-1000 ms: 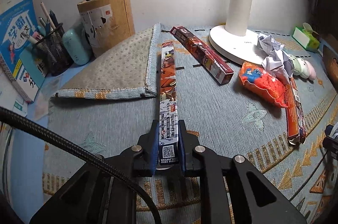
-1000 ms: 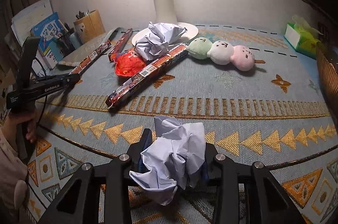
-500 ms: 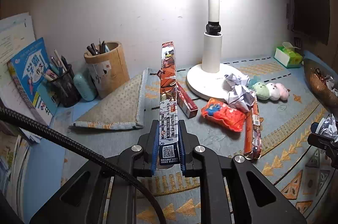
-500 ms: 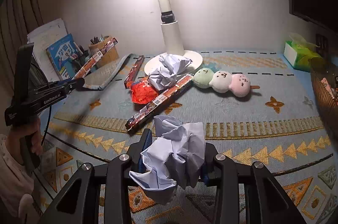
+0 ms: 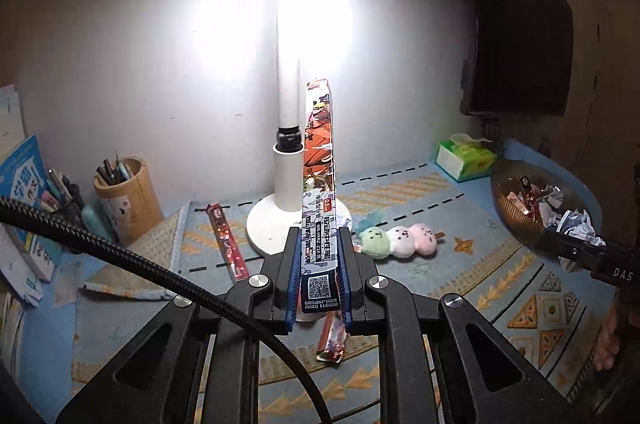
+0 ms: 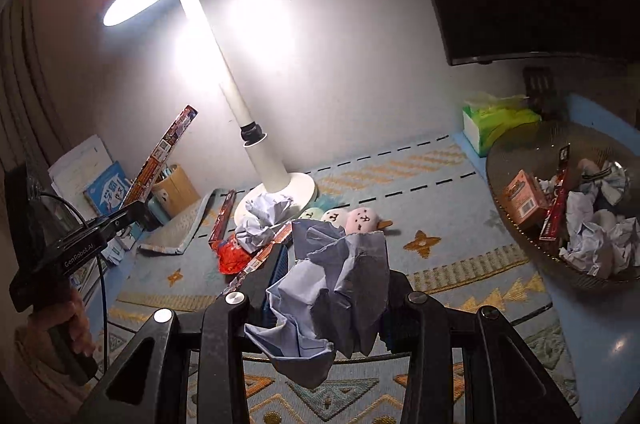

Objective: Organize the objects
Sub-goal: 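Carry the long box and paper ball to the glass bowl and release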

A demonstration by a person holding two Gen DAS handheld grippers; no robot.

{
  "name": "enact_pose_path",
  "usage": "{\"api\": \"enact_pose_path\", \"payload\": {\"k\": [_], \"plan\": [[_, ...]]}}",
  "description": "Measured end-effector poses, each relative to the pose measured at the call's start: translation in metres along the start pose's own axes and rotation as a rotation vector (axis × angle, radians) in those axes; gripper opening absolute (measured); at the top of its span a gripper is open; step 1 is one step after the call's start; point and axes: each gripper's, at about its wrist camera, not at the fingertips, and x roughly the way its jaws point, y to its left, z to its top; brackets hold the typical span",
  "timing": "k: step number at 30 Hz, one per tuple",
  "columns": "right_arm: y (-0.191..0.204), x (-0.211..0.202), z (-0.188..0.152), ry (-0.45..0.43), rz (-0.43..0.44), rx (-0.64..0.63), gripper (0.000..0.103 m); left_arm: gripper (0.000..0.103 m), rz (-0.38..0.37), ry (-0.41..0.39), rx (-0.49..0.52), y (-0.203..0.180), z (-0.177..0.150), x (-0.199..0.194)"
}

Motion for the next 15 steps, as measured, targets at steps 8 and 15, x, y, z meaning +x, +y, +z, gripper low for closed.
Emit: {"api": "enact_pose_path", "payload": {"k": [8, 15], "plan": [[-0.062, -0.031, 0.021, -0.043, -0.089, 0.05, 0.038, 0.013, -0.122, -0.015, 0.037, -0.076, 0.024, 0.028], [-0.119, -0.054, 0.041, -0.085, -0.181, 0.094, 0.038, 0.013, -0.227, -0.006, 0.111, -0.15, 0.041, 0.056]]}}
